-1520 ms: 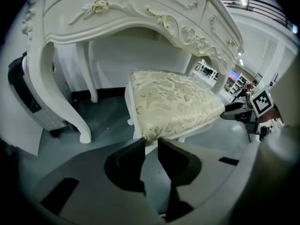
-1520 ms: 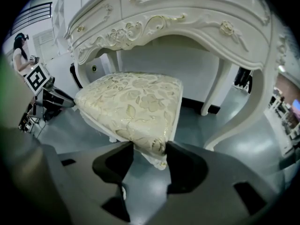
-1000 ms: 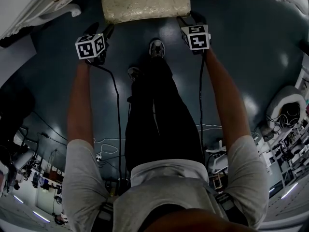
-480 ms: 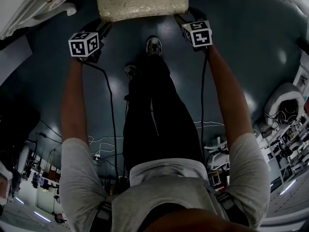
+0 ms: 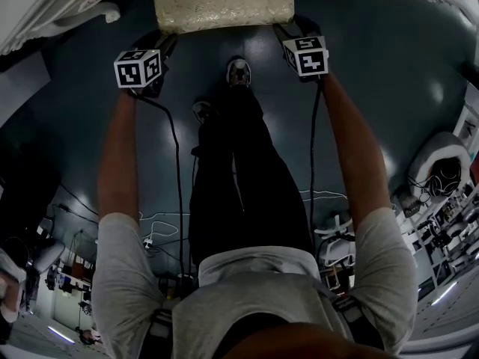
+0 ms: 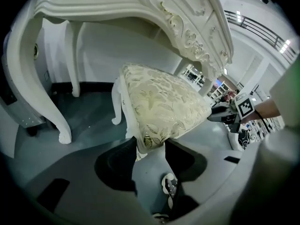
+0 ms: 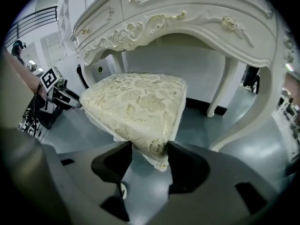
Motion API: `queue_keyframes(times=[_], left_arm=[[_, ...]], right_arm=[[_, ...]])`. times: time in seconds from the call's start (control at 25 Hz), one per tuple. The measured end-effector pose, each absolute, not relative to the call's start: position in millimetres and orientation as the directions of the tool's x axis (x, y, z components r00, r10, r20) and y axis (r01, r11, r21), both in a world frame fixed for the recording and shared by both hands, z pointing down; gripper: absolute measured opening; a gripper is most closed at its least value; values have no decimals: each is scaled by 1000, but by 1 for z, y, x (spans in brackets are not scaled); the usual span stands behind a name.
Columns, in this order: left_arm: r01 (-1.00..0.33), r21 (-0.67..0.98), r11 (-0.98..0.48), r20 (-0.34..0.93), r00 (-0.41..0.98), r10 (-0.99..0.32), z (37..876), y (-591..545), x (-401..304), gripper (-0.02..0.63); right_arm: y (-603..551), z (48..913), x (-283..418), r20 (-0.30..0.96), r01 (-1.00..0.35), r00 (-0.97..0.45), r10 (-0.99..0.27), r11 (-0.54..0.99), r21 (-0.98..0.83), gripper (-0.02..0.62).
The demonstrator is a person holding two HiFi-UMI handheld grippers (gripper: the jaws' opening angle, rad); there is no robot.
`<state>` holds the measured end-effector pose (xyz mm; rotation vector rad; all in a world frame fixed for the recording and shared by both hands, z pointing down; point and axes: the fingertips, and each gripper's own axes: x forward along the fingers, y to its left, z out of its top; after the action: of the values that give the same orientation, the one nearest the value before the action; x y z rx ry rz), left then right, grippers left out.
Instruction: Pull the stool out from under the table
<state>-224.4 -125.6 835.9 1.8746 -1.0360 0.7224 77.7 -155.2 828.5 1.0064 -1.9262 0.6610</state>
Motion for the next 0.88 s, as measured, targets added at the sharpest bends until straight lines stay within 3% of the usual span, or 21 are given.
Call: queue_keyframes(times=[0.88], left_arm=[[-879, 395, -266, 810, 470, -351, 837, -80, -217, 187]], right_arm=[[-115, 829, 83, 871, -848, -296, -393, 527, -51, 241]])
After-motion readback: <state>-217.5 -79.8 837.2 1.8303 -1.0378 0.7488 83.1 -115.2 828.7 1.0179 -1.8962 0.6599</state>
